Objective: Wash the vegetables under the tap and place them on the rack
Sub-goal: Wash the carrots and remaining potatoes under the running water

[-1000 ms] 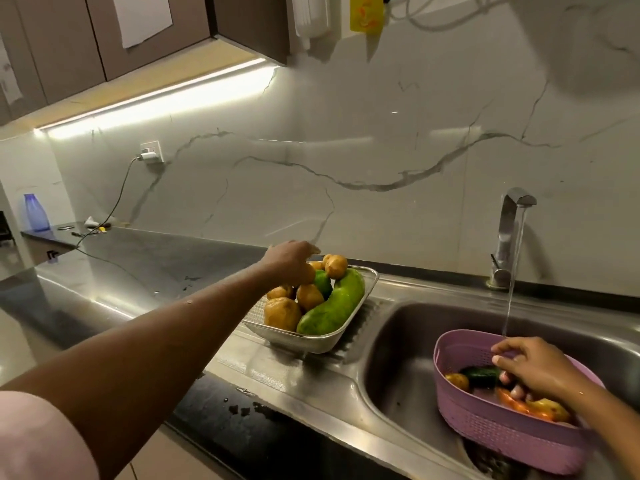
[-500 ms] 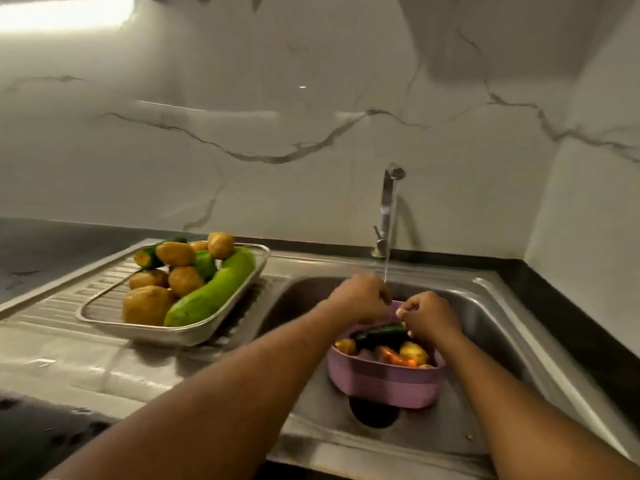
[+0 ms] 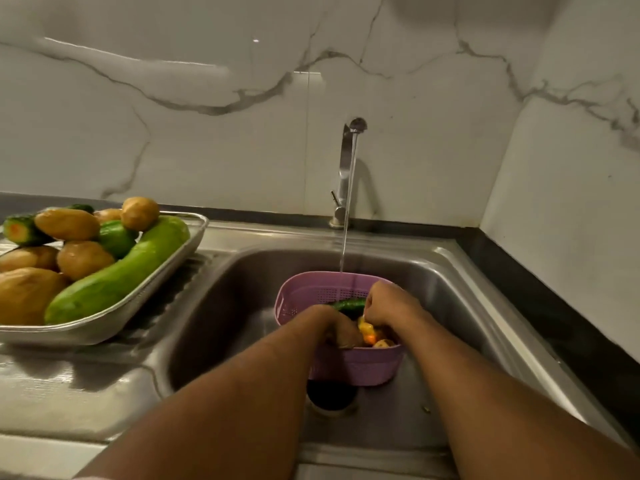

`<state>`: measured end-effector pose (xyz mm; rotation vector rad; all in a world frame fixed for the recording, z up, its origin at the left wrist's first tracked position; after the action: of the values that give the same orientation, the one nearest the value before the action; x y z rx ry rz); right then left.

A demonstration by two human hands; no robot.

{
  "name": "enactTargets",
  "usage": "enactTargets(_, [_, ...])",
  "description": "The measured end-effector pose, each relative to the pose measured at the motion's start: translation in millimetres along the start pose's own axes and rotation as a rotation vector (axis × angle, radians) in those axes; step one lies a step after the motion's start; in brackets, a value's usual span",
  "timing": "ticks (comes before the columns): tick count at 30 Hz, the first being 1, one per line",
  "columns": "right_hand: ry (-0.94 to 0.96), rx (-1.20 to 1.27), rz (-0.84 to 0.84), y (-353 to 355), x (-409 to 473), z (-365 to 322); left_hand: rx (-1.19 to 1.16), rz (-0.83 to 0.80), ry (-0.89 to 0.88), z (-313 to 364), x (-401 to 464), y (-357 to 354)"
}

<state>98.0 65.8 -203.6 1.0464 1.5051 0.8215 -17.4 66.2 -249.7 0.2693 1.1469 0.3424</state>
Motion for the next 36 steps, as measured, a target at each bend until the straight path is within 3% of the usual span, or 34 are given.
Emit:
enactTargets(3, [-0.046, -0.064, -0.152, -4, -3, -6, -0.032, -0.004, -0.029, 1, 1, -3])
enactTargets(6, [-0.051, -0.029, -0.259, -9, -6, -12, -0.051, 0.108, -0.048, 2, -5, -2])
enactTargets(8, [-0.052, -0.037, -0.237, -11, -5, -13, -0.088, 0.187, -0.067, 0, -5, 0])
enactTargets(13, [-0.036, -0.195, -0.016, -12, -4, -10, -0.063, 0.602, -0.025, -18, -11, 14])
enactTargets(18, [0.046, -0.374, 0.057, -16, -4, -19, 0.116, 0.449, -0.074, -12, -3, 2])
enactTargets(23, [0.092, -0.382, 0.059, -20, -3, -25, 0.097, 0.497, -0.134, -6, -12, 3])
enactTargets(26, [0.107, -0.234, -0.031, -19, -4, -26, 0.098, 0.512, -0.096, -11, -8, 5])
enactTargets(31, [0.043, 0.26, -0.138, -7, -4, -15, -0.083, 0.607, -0.087, -11, -21, 13])
enactTargets(34, [0.048, 0.605, -0.227, 1, -8, -11, -0.403, 0.723, -0.098, -10, -35, 18])
enactTargets(36, [0.099, 0.683, -0.264, 4, -13, -8, -0.67, 0.729, -0.176, -9, -43, 20])
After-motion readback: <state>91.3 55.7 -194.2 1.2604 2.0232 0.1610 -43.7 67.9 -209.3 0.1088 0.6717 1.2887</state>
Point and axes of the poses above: each hand's wrist, its own x-axis towards the middle knuckle, its own y-axis out of the back of the hand, z = x × y, the point moved 2 cm from there along x, towards the middle knuckle, and after that the axes turned 15 degrees about -z, right-handed, at the moved point
